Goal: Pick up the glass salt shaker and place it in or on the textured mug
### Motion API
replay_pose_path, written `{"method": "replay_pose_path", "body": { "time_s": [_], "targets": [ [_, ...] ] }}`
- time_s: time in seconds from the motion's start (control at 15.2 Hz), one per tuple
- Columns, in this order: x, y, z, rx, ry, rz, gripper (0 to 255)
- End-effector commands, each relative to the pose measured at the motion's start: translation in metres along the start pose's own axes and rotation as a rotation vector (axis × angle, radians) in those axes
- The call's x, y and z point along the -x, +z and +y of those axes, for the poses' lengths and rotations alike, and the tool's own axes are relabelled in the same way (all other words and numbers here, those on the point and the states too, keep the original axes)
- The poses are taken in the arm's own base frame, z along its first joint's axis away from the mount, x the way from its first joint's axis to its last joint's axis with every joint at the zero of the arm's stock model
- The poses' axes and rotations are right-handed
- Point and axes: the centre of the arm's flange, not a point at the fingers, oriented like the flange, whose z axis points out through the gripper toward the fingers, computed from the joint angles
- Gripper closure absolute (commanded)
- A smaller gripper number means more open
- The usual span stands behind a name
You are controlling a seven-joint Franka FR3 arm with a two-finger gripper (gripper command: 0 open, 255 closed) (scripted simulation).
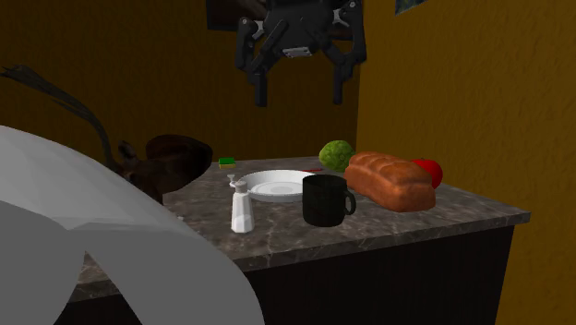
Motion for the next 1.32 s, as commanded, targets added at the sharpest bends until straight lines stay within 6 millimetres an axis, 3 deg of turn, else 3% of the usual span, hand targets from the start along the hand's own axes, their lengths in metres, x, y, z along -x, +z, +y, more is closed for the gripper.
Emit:
{"method": "replay_pose_path", "body": {
  "time_s": [0.0,1.25],
  "targets": [
    [0.0,0.0,0.0,0.0,0.0,0.0,0],
    [-0.154,0.103,-0.14,-0.084,-0.109,0.11,0]
  ]
}}
